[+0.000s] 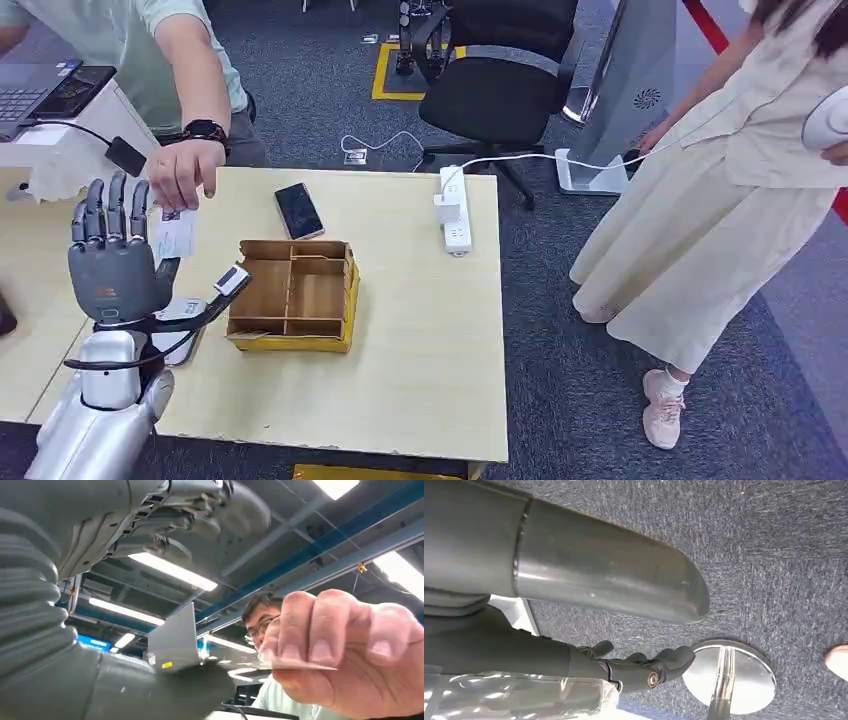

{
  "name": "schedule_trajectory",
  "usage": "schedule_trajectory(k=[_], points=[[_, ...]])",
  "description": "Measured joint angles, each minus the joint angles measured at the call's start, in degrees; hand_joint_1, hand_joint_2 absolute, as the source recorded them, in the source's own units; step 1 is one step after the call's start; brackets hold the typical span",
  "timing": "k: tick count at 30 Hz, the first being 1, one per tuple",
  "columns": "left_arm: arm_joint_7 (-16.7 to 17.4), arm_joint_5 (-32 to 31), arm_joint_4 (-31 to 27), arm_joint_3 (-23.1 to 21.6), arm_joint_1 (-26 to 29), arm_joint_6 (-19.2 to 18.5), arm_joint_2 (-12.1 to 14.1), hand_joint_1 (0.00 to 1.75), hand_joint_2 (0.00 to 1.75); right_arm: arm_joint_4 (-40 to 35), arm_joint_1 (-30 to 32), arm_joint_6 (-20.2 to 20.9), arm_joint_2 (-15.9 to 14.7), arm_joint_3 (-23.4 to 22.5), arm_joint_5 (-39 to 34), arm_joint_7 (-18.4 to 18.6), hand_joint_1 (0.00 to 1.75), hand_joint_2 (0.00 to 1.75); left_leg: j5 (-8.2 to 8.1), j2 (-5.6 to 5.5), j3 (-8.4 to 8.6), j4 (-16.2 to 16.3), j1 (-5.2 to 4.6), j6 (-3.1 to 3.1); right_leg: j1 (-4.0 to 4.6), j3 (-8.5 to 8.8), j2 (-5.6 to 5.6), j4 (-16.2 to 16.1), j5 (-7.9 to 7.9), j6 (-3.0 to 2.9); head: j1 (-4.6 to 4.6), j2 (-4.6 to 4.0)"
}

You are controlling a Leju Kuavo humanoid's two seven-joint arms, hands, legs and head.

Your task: Pass the card to the sensor for recognition and then transmit it.

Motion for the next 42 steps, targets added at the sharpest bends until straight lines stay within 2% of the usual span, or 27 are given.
schedule_trajectory(k=[15,25,31,36,39,42], points=[[-0.1,0.0,-0.4,-0.1,0.0,0.0,-0.3,1.75,1.75,0.0,0.0,0.0,0.0,0.0,-0.3,-0.3,0.0,0.0,0.0,0.0,0.01,0.0,0.0,0.0,0.0,-0.01,0.01,0.0,0.0,0.0,-0.02,0.0],[-2.5,0.0,-1.1,-0.1,0.4,0.0,-2.4,1.75,1.75,0.0,0.0,0.0,0.0,0.0,-0.5,-0.3,0.0,0.0,0.0,0.0,0.0,0.0,0.0,0.0,0.0,0.0,0.0,0.0,0.0,0.0,0.0,-0.02],[-7.4,2.1,-1.0,0.5,0.7,0.0,-4.0,1.75,1.75,0.0,0.0,0.0,0.0,0.0,-1.0,0.0,0.0,0.0,0.0,0.0,0.0,0.0,0.0,0.0,0.0,0.0,0.0,0.0,0.0,0.0,0.0,-0.02],[-12.9,16.0,-0.5,2.1,0.8,0.0,-6.2,1.75,1.75,-0.1,0.1,0.0,0.0,0.0,-1.5,0.2,0.0,0.0,0.0,0.0,0.0,0.0,0.0,0.0,0.0,0.0,0.0,0.0,0.0,0.0,0.0,-0.02],[-16.7,17.2,-0.9,3.9,1.1,0.0,-7.5,1.75,1.75,-0.1,0.2,0.0,0.0,0.0,-1.7,0.2,0.0,0.0,0.0,0.0,0.0,0.0,0.0,0.0,0.0,0.0,-0.01,0.0,0.0,0.0,0.0,-0.02],[-22.1,14.3,-2.6,6.5,1.9,0.0,-9.5,1.75,1.75,-0.1,0.4,0.0,0.0,0.0,-1.4,0.2,0.0,0.0,-0.01,0.01,-0.02,0.0,0.0,0.0,0.0,0.0,0.02,0.0,0.0,0.0,0.0,0.0]])
